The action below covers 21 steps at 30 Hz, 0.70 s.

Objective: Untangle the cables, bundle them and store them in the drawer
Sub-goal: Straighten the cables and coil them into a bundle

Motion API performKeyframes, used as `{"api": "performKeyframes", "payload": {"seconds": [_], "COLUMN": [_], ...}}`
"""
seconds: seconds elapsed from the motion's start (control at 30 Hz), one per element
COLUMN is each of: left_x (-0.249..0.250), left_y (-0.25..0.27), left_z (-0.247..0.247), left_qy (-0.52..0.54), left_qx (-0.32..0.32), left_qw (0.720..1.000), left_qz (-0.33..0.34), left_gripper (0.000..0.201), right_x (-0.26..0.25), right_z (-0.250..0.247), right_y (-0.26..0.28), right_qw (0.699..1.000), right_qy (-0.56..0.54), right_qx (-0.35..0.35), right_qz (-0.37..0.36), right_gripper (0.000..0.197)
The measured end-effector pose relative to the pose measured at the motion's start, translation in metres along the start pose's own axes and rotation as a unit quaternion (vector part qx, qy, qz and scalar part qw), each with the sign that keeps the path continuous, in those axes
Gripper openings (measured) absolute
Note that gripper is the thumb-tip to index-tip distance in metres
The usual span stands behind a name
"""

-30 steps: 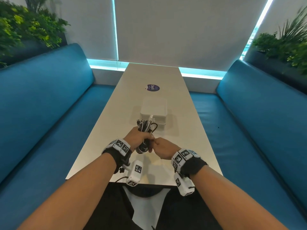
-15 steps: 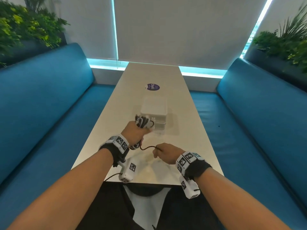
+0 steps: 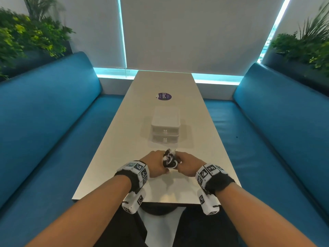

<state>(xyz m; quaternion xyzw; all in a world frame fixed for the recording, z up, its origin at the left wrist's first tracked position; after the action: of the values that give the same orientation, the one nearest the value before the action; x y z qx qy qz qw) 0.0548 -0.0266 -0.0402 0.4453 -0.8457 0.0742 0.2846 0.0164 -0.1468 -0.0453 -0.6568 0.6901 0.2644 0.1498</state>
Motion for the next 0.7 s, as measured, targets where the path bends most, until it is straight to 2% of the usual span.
{"api": "performKeyframes", "payload": {"seconds": [0.07,0.13,0.17,0.23,0.27,0.37,0.43,0.47,0.53,0.57,0.63,0.7], "left_x": [0.002,0.007,0.01,0.015,0.018,0.027,0.034,0.036,0.037,0.037,0.036,0.035], "left_y": [-0.002,0.0,0.0,0.003,0.003,0.003,0.004,0.006,0.006,0.007,0.005,0.006], "left_z": [-0.002,-0.005,-0.005,-0.001,0.002,0.012,0.015,0.015,0.014,0.016,0.02,0.018], "left_qy": [-0.143,-0.28,-0.328,-0.367,-0.373,-0.353,-0.344,-0.341,-0.34,-0.342,-0.336,-0.3], "left_qx": [0.014,0.02,0.024,0.021,0.017,0.001,0.003,0.012,0.026,0.024,0.018,0.017], "left_qw": [0.99,0.959,0.943,0.928,0.924,0.927,0.925,0.923,0.921,0.919,0.92,0.934], "left_qz": [0.012,0.034,0.044,0.066,0.083,0.126,0.162,0.175,0.188,0.192,0.202,0.196], "left_gripper": [0.021,0.01,0.011,0.019,0.024,0.037,0.04,0.039,0.038,0.037,0.034,0.032], "right_x": [0.013,0.019,0.016,0.004,-0.006,-0.017,-0.016,-0.018,-0.023,-0.022,-0.017,-0.011], "right_z": [-0.005,-0.012,-0.016,-0.023,-0.025,-0.012,-0.006,-0.002,0.007,0.011,0.011,0.007], "right_y": [-0.004,-0.007,-0.008,-0.005,-0.002,0.001,-0.001,-0.003,-0.004,-0.005,-0.009,-0.013], "right_qw": [0.999,0.997,0.998,0.997,0.998,0.995,0.989,0.986,0.98,0.98,0.984,0.99], "right_qy": [0.026,0.021,0.004,-0.051,-0.062,-0.012,0.01,0.003,-0.016,-0.014,0.012,0.04], "right_qx": [0.001,0.006,0.014,0.018,0.006,-0.096,-0.143,-0.165,-0.192,-0.194,-0.176,-0.133], "right_qz": [0.047,0.073,0.068,0.046,0.029,0.012,0.016,-0.004,-0.039,-0.039,-0.024,0.001], "right_gripper": [0.035,0.039,0.041,0.047,0.058,0.1,0.112,0.103,0.061,0.047,0.032,0.025]}}
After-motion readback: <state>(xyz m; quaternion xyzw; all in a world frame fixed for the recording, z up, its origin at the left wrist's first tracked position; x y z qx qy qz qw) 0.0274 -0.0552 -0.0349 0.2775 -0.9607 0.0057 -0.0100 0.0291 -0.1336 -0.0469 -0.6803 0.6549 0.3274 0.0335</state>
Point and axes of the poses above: each hand's wrist, its own y-axis away from the middle knuckle, its own z-axis out of the palm, x = y × z, the point moved 7 cm from there along -y, towards the middle knuckle, and after that the axes turned 6 degrees about x, right-handed, at the moved point
